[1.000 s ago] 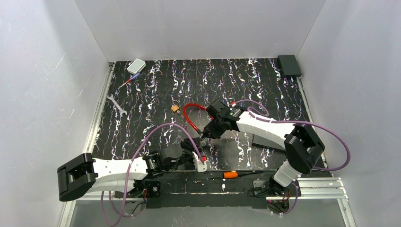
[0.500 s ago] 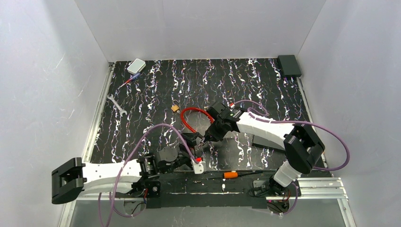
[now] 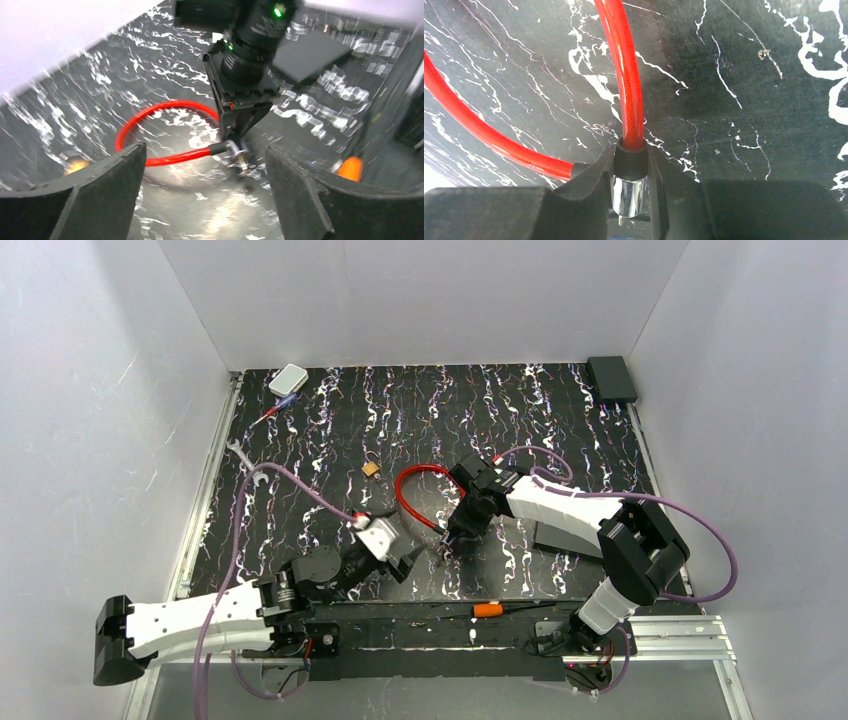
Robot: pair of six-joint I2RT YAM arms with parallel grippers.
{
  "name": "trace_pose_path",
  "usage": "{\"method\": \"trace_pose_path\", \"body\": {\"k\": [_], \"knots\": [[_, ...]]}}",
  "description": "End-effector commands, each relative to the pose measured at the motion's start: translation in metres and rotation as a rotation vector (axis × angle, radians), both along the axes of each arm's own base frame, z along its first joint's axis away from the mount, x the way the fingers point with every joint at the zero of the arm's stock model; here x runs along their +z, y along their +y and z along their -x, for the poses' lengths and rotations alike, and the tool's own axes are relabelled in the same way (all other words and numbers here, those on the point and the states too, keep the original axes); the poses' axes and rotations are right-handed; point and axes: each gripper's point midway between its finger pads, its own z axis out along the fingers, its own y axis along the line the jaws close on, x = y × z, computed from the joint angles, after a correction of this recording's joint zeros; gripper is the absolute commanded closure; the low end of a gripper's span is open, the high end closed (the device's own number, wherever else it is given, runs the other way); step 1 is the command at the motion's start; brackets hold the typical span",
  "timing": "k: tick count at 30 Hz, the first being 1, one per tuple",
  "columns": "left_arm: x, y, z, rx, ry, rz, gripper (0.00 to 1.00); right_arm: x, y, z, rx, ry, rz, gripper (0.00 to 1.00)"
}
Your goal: Unlock with the key
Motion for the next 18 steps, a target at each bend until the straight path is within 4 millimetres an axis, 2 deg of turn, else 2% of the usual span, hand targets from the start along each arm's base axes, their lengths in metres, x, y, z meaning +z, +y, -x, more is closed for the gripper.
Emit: {"method": "trace_pose_path", "body": {"k": [1,4,9,14,18], "knots": [[0.013,0.019,-0.006,0.214,0.354,0.413,0.18,0.019,0.002,-0.019,0.079,-0.125,0.012,0.99],[-0.005,0.024,-0.011,0.333,0.523,0.578,0.14,0.017,0.001,-0.02,0.117,-0.142,0.027,0.99],[-0.039,0.008,-0.01,0.417,0.759,0.709,0.14,0.012,0.001,-0.017,0.168,-0.144,0.032,0.99],[-0.068,-0.001,-0.02,0.5,0.981,0.813,0.23,0.016,0.001,-0.018,0.173,-0.165,0.02,0.99],[-0.085,-0.006,-0.032,0.547,1.085,0.81,0.25,0.018,0.003,-0.017,0.189,-0.184,0.001,0.99]]}}
